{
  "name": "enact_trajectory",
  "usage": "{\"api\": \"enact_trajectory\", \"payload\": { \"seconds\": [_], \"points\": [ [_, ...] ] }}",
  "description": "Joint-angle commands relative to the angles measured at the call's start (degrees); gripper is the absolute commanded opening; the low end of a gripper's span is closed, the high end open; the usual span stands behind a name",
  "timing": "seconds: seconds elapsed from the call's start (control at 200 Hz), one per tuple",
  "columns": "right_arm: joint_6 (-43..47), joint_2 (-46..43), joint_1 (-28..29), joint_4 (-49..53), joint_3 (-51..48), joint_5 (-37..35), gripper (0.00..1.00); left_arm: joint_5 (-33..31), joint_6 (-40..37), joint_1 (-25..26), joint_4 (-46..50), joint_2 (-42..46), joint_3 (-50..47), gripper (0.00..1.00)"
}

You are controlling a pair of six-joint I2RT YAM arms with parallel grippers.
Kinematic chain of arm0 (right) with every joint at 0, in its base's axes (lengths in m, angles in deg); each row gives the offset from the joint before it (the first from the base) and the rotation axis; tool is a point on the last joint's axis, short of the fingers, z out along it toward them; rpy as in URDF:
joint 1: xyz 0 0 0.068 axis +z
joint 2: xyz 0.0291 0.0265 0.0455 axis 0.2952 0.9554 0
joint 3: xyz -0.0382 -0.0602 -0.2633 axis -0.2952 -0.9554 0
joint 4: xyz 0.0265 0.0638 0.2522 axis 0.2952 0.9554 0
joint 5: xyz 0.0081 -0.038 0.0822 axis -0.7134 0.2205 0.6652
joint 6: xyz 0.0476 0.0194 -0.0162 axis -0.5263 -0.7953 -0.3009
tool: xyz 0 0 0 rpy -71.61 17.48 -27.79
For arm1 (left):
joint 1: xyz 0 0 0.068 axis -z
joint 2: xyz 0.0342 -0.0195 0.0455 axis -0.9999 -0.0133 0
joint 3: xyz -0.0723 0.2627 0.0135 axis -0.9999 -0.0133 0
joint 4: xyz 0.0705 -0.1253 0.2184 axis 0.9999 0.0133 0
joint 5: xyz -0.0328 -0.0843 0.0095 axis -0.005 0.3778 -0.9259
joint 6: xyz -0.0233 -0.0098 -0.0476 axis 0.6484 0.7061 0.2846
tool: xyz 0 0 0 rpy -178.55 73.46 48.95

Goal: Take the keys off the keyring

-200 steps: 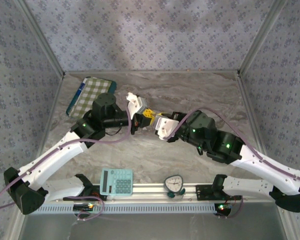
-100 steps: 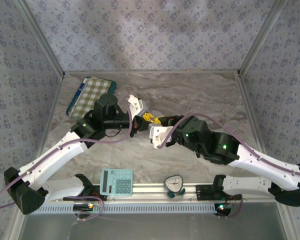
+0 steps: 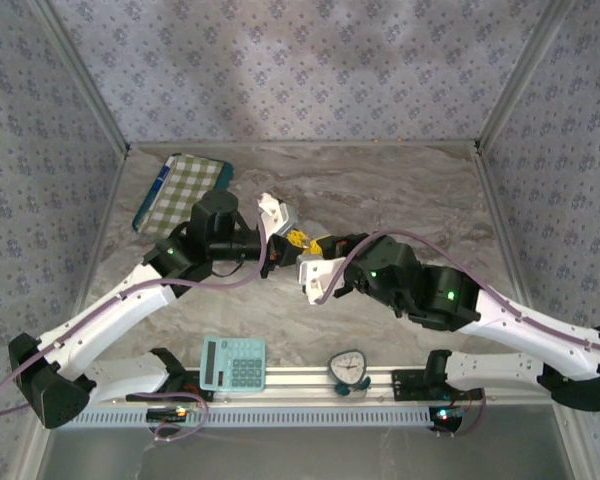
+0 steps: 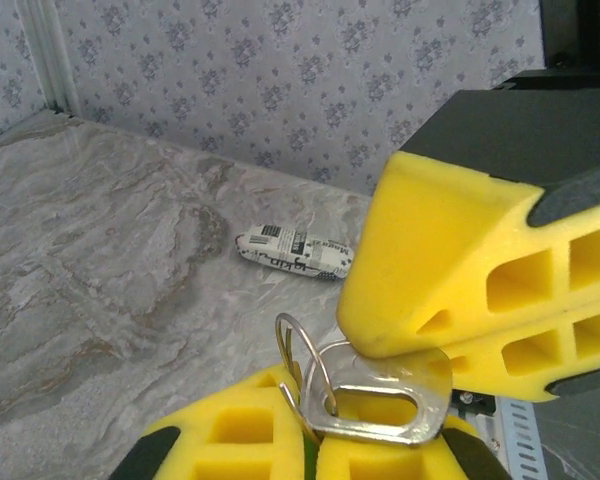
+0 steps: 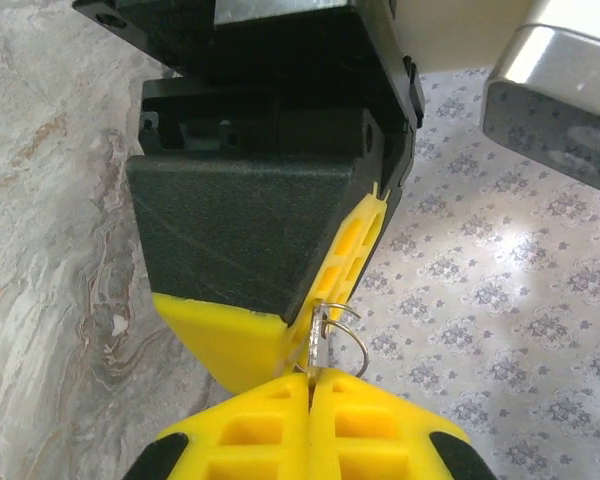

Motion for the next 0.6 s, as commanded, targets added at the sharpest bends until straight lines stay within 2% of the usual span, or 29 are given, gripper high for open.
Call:
{"api": "enact_trajectory", "payload": {
  "seconds": [0.0, 0.14, 0.385, 0.6],
  "points": [
    [-0.56, 0.96, 0.34, -0.1, -1.45, 14.39, 0.0, -0.24, 1.32, 0.41, -13.9, 0.68, 1.34, 0.16],
    [-1.49, 0.29, -2.92, -4.91, 0.33, 16.09, 0.0, 0.02, 1.86, 0.46, -14.28, 0.58, 0.88, 0.24],
    [-2.56, 0.7, -5.77, -8.58, 2.75, 17.23, 0.0, -0.19, 1.7, 0.55, -14.71, 1.99, -0.58, 0.49],
    [-3.55, 0.39, -7.33, -9.46, 3.16, 18.59, 0.0, -1.39, 0.86, 0.55, -15.5, 4.32, -2.99, 0.6]
  ]
}}
